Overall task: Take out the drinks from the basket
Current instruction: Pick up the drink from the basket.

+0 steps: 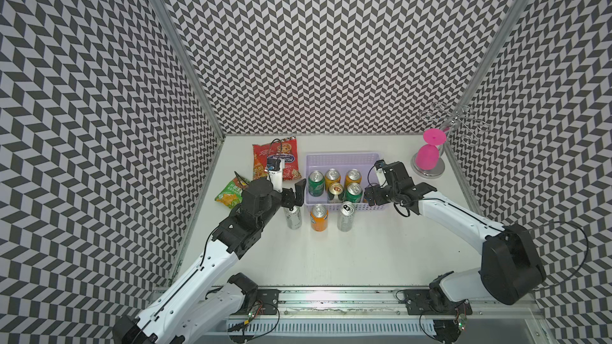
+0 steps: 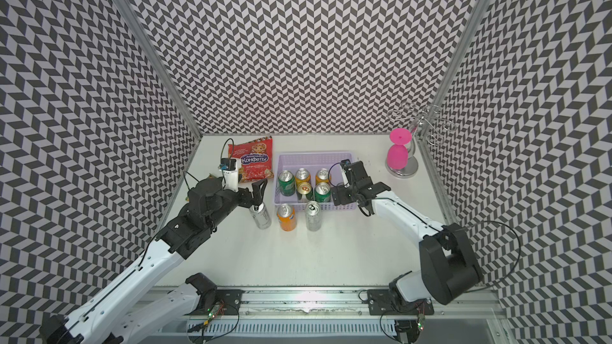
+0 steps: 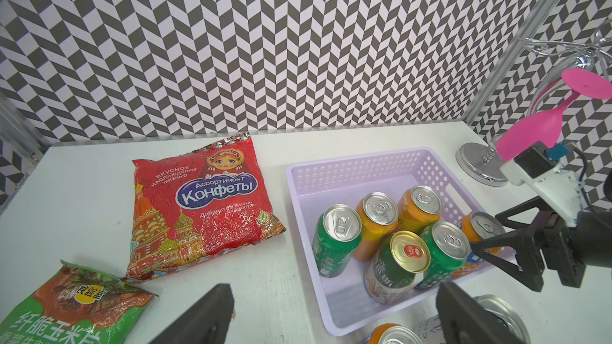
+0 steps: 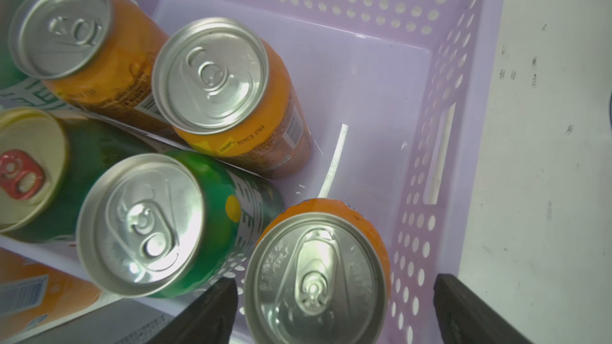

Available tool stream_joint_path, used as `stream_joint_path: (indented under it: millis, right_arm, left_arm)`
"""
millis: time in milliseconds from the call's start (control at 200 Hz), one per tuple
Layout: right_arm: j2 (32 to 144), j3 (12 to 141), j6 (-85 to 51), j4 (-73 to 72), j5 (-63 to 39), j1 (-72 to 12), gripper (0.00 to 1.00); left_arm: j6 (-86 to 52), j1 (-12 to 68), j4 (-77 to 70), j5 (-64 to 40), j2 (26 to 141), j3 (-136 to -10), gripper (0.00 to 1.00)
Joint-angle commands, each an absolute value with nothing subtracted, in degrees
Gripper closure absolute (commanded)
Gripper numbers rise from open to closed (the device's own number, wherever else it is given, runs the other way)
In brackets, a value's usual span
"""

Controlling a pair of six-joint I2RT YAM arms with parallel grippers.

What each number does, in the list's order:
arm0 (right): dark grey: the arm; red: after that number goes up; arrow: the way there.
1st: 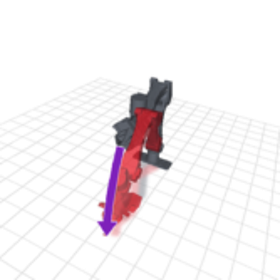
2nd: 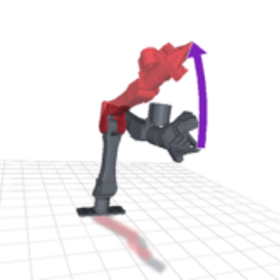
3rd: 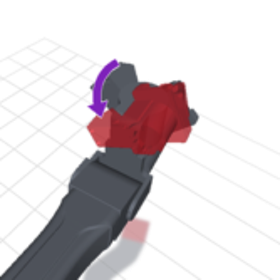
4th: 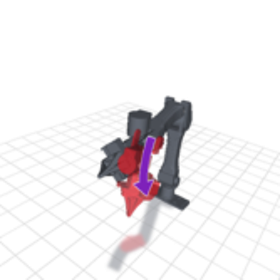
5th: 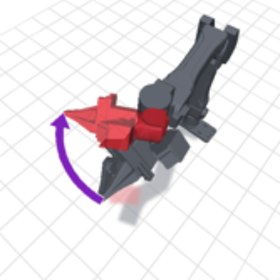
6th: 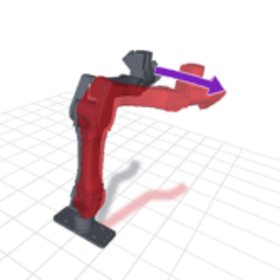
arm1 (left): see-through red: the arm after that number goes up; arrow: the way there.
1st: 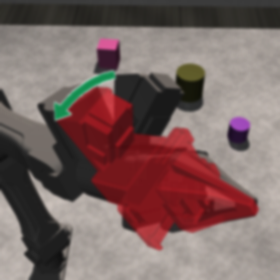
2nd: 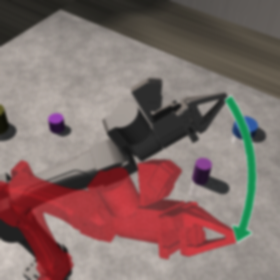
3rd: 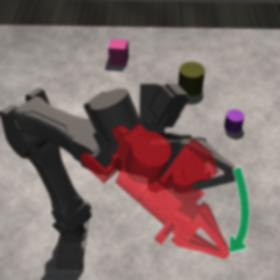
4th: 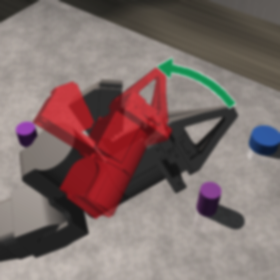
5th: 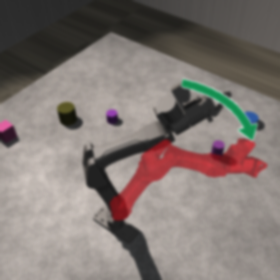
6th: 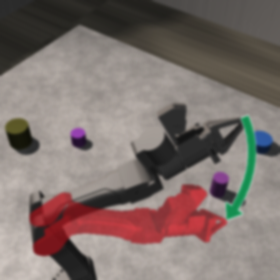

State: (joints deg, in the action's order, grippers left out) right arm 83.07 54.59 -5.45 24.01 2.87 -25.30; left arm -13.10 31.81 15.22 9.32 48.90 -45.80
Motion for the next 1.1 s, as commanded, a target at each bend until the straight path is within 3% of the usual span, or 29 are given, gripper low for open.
stream_joint_path:
  millis: [0,376,826,1097]
  right_arm:
    - [84.0,55.5,-5.5,22.1,2.0,-24.9,0.06]
    - [87.7,56.2,-5.4,21.0,1.4,-24.9,0.12]
    - [84.3,56.0,-5.7,20.3,3.0,-24.9,0.41]
    - [78.4,57.9,-6.0,23.7,4.0,-24.9,0.45]
  left_arm:
    - [-12.9,31.5,15.9,8.9,48.9,-46.3,0.01]
    - [-12.9,31.4,15.7,8.7,49.3,-46.3,0.01]
    - [-12.8,31.5,15.6,8.5,49.5,-46.3,0.01]
    - [-12.9,31.5,15.6,8.6,49.4,-46.3,0.01]
